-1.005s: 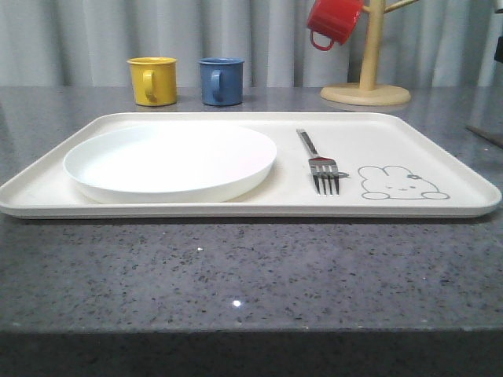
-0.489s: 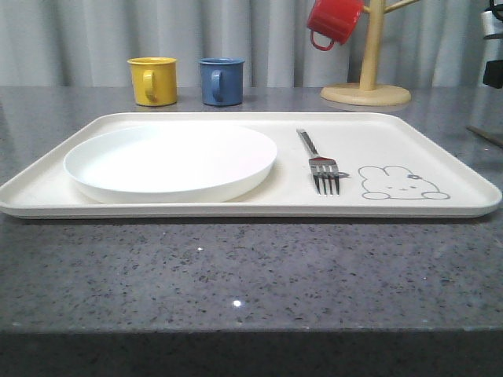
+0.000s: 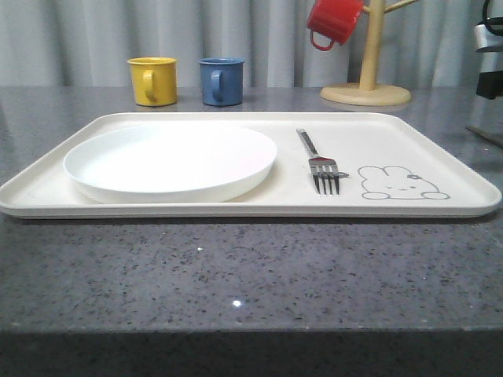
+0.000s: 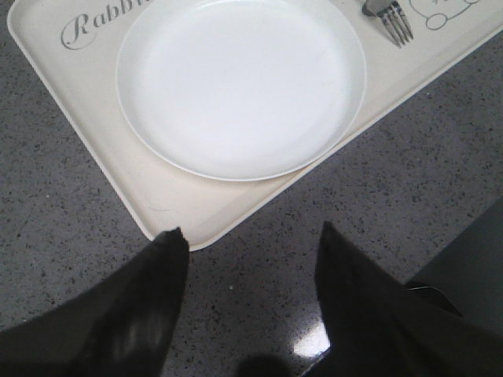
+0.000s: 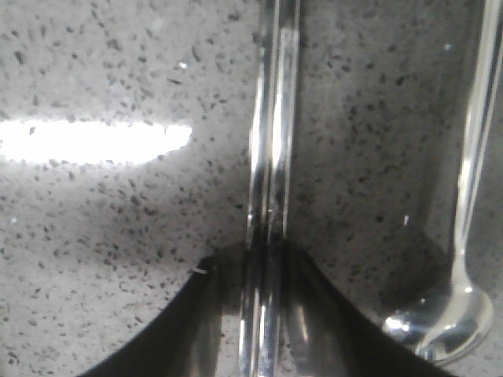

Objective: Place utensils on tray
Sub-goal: 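Carry the chopsticks onto the tray beside the fork and release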

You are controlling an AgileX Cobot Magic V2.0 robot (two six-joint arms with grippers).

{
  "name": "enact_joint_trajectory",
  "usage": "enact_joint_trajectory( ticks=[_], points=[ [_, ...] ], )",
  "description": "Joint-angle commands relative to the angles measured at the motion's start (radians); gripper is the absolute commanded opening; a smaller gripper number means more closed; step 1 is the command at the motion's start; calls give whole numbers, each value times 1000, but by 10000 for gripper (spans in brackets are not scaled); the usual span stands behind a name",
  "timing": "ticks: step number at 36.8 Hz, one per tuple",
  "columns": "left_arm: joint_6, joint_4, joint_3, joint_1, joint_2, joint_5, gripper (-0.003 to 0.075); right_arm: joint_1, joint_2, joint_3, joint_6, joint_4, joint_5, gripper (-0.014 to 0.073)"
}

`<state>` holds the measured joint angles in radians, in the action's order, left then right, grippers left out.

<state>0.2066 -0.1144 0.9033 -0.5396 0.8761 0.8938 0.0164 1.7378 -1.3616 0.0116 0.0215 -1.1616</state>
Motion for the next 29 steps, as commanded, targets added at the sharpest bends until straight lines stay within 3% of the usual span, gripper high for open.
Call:
enact_joint_trajectory(
  ticks=[1, 6, 10, 18, 29],
  points=[
    [-10, -10, 25, -8, -5, -63, 370, 6, -27, -21, -17, 14, 1, 153],
    [-10, -10, 25, -8, -5, -63, 370, 6, -27, -21, -17, 14, 0, 28],
    [-10, -10, 25, -8, -5, -63, 370, 5, -27, -24, -17, 14, -13, -21],
    [-10, -10, 25, -8, -5, -63, 370, -39, -48, -80, -17, 47, -112, -22],
    [-10, -10, 25, -8, -5, -63, 369, -225, -90, -141, -2, 212, -112, -22]
  ],
)
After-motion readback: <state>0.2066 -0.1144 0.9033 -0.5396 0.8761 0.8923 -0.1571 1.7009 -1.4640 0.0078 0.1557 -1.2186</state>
